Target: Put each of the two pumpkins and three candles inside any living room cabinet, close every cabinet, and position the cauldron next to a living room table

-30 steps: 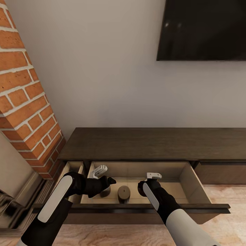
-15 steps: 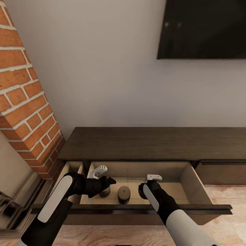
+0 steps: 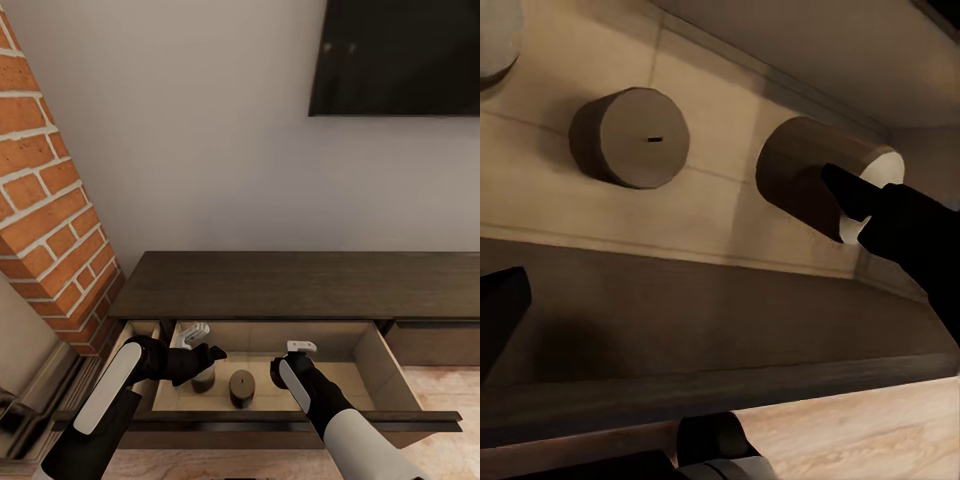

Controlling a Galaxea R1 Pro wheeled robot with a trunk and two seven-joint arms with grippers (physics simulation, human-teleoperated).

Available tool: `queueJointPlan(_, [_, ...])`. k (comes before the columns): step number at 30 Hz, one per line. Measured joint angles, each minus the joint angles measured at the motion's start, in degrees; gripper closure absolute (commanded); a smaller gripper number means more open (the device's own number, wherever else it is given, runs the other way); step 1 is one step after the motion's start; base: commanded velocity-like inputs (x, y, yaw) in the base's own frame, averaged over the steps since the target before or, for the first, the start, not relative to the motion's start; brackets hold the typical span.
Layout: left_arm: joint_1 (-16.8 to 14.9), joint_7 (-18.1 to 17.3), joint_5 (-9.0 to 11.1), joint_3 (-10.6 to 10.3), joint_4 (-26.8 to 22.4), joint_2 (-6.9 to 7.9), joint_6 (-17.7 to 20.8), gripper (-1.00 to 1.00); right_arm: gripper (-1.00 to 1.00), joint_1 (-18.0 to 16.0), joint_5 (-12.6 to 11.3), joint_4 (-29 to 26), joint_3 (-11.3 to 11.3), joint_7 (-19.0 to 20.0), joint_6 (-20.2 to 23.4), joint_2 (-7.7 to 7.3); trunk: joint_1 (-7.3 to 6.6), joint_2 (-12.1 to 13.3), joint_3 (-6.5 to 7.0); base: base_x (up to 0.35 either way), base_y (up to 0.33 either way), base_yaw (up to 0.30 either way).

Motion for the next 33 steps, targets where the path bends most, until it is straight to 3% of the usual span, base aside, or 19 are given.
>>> queueJointPlan(4, [0.0,0.0,0.0,0.0,0.0,0.00,0.0,-1.00,1.00,0.0,0.0,0.1,0.0,0.0,0.0,0.00,0.01,0.0,0.00,0.017,0.000,0.000])
queueJointPlan(5, [0.0,0.0,0.0,0.0,0.0,0.00,0.0,-1.00,-1.00,0.0,0.0,0.1,0.0,0.0,0.0,0.00,0.01,0.0,0.00,0.004,0.000,0.000])
queueJointPlan(33, [0.0,0.1,0.0,0.2,0.0,0.00,0.0,-1.00,-1.00,0.0,-0.1,0.5,0.0,0.1,0.0,0.00,-0.43,0.8,0.35,0.000,0.000,0.000])
